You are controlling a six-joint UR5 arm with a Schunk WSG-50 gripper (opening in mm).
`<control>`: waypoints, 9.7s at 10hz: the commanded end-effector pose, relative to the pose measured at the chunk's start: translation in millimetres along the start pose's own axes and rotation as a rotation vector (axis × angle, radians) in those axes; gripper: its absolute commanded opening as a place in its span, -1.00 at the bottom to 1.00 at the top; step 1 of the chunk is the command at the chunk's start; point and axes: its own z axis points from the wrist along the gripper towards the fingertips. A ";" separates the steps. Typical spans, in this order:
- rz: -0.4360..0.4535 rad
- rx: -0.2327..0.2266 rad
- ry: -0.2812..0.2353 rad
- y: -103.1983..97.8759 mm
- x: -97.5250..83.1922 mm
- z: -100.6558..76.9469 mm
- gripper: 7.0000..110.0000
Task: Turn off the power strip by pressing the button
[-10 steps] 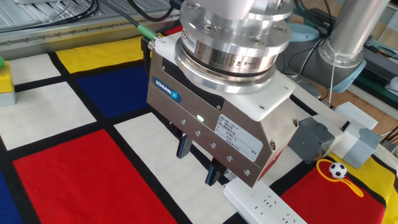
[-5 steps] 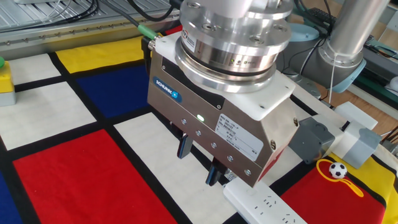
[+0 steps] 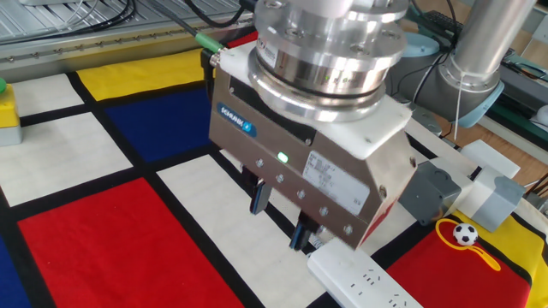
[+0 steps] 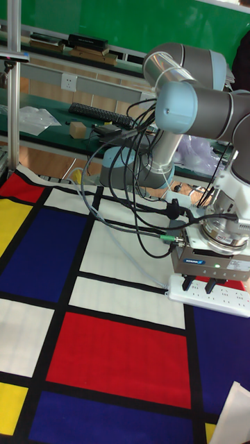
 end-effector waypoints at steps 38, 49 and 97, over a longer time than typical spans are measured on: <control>-0.038 -0.016 0.013 2.2 107.5 66.2 0.57; -0.086 0.102 0.022 -27.6 108.6 64.9 0.57; 0.099 0.018 0.028 1.4 131.3 147.2 0.15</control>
